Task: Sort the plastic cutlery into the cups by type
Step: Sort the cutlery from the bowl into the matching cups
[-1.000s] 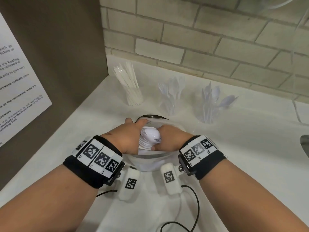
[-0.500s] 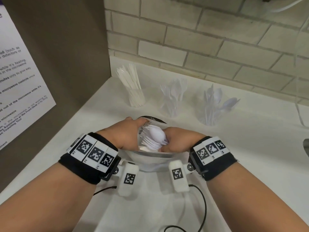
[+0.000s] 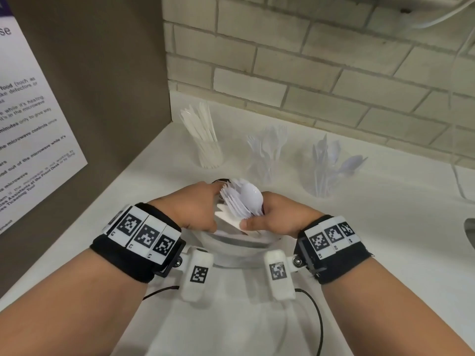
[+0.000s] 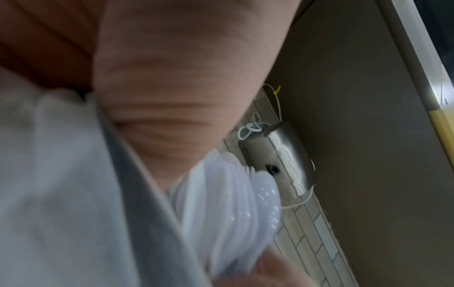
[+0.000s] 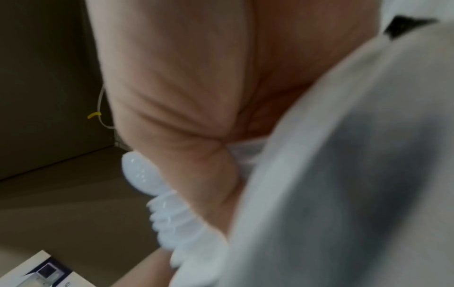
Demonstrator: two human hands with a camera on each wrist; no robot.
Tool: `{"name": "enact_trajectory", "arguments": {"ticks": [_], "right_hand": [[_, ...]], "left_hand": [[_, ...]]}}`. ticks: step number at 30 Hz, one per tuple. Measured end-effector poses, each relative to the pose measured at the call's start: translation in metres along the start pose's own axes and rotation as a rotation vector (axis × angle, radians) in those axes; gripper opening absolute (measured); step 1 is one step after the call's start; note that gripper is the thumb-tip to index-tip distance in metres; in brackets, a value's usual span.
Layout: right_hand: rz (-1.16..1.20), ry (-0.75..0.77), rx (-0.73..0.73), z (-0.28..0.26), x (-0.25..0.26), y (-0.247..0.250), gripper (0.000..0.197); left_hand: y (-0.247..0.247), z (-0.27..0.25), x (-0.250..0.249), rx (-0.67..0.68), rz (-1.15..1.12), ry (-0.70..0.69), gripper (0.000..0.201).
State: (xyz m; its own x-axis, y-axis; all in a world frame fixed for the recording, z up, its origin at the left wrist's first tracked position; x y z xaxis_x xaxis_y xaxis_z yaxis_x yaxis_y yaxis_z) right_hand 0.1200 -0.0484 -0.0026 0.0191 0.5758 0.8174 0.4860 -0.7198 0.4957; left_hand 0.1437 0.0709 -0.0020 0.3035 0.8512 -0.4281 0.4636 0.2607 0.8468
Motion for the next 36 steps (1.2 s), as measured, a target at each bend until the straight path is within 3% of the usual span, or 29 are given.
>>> {"name": "enact_trajectory", "arguments": {"ticks": [2, 7, 9, 10, 12, 14, 15, 16, 18, 20, 22, 26, 32, 36], "right_hand": [[0.15, 0.016, -0.077, -0.002, 0.006, 0.006, 0.014], [0.4, 0.092, -0.271, -0.003, 0.016, 0.03, 0.015], [0.5, 0.109, -0.329, -0.005, 0.019, 0.038, 0.013], [0.557, 0.119, -0.368, -0.005, 0.022, 0.044, 0.011], [0.645, 0.149, -0.453, -0.008, 0.033, 0.06, 0.01], [0.699, 0.193, -0.515, -0.011, 0.048, 0.075, 0.009], [0.727, 0.22, -0.529, -0.011, 0.057, 0.081, 0.007], [0.76, 0.249, -0.535, -0.011, 0.066, 0.086, 0.007], [0.814, 0.299, -0.55, -0.01, 0.079, 0.091, 0.009], [0.831, 0.339, -0.564, -0.009, 0.088, 0.092, 0.006], [0.81, 0.359, -0.595, -0.007, 0.092, 0.09, 0.005], [0.68, 0.35, -0.65, -0.005, 0.085, 0.077, 0.015], [0.714, 0.312, -0.654, -0.003, 0.079, 0.065, 0.012], [0.751, 0.295, -0.59, -0.003, 0.084, 0.059, 0.015]], "left_hand": [[-0.004, -0.001, -0.004, 0.01, 0.03, 0.02, 0.054], [-0.014, -0.004, 0.003, 0.083, 0.053, 0.073, 0.087], [-0.007, -0.01, 0.004, 0.088, 0.07, 0.086, 0.074], [0.005, -0.012, -0.003, 0.021, 0.051, 0.04, 0.058], [0.038, -0.018, -0.024, -0.257, -0.158, -0.111, 0.023], [0.061, -0.022, -0.029, -0.499, -0.563, -0.162, 0.012], [0.061, -0.019, -0.027, -0.507, -0.84, -0.144, 0.017], [0.052, -0.012, -0.029, -0.43, -1.11, -0.114, 0.026], [0.023, 0.002, -0.037, -0.148, -1.476, 0.003, 0.047], [-0.001, 0.005, -0.046, 0.14, -1.648, 0.137, 0.063], [-0.005, 0.003, -0.058, 0.291, -1.809, 0.137, 0.063], [0.017, 0.004, -0.065, 0.177, -2.004, 0.014, 0.037], [0.016, 0.003, -0.051, 0.034, -2.029, 0.133, 0.038], [0.018, 0.0, -0.048, 0.059, -1.931, 0.12, 0.049]]}}
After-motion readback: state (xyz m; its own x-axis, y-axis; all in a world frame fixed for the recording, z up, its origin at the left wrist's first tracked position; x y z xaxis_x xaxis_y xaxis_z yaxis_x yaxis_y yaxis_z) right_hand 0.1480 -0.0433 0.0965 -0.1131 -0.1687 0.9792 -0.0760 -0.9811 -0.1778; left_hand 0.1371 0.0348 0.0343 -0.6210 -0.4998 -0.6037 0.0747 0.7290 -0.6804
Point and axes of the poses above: each hand's wrist, its own z-axis towards the middle knuckle, its own y-axis out of the back of the hand, x = y × z, the point moved 9 cm from there along z, towards the middle knuckle, and after that the axes turned 1 degree about z, right-handed, at the moved point
